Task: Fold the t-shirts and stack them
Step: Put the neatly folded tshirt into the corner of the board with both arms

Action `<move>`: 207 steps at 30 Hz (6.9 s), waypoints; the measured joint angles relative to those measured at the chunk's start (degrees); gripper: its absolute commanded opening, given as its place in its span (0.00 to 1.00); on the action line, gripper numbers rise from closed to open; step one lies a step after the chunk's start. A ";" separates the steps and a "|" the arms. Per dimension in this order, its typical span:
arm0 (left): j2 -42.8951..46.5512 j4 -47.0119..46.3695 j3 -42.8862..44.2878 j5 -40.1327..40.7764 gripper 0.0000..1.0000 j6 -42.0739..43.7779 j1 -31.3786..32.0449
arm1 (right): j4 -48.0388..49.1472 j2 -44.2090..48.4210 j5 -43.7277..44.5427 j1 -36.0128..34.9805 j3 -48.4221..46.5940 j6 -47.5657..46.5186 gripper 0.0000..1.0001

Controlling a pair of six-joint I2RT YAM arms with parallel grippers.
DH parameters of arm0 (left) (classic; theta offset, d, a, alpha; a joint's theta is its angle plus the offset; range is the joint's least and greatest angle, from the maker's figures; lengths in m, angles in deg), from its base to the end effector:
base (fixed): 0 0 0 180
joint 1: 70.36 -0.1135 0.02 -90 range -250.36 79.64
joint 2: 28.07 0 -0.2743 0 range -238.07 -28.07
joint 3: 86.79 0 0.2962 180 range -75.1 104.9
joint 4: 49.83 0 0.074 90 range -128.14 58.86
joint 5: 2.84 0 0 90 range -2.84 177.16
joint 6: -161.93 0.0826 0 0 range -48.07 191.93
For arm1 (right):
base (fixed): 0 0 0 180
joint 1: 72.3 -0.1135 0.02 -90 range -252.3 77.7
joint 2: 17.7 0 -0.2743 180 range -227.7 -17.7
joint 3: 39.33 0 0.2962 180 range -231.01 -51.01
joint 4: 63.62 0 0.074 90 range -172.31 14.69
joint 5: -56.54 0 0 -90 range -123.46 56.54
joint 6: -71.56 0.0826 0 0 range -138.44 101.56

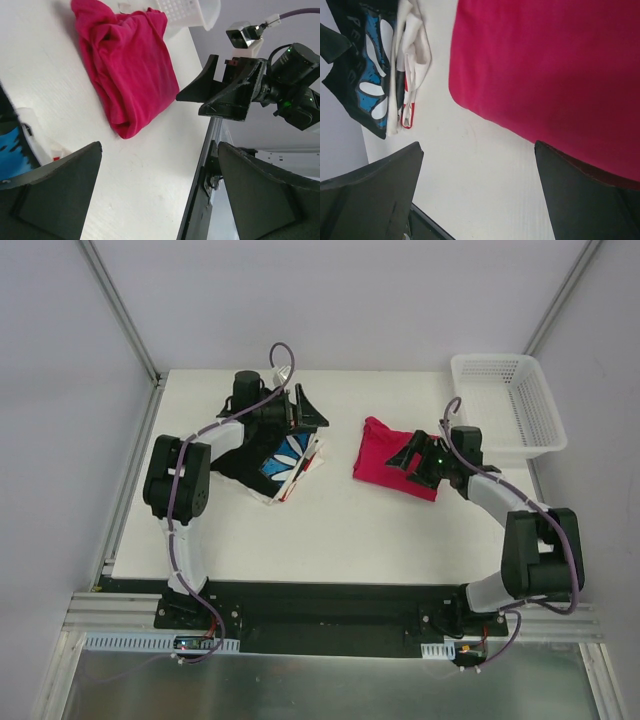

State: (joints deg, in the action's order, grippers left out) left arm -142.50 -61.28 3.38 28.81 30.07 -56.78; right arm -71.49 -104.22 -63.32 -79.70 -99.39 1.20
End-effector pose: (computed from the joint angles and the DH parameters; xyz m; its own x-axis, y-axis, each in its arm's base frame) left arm 0.4869 -0.1900 0.2155 -0.7812 -0.1715 -0.6003 0.5489 0.2695 -0.7913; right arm 0.3803 0.0909 0.1732 -0.7013 0.2029 -0.6834 -0.3012 0.7845 0.5420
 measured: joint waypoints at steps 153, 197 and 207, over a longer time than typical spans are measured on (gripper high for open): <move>-5.88 24.02 2.19 21.05 0.70 23.69 16.33 | 1.51 -4.74 0.55 1.16 3.26 10.38 0.63; 30.51 26.75 -14.97 46.60 0.97 25.86 19.82 | 8.52 -25.62 0.50 -9.42 -10.84 14.36 0.01; 39.19 27.10 -19.52 50.99 0.98 24.63 19.80 | 4.13 -16.26 0.26 -12.68 -0.55 13.88 0.01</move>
State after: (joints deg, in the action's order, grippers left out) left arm -103.31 -34.17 -16.14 79.80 54.70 -36.97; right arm -67.36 -120.48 -63.06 -92.37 -99.94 15.08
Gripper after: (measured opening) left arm 0.981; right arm 0.009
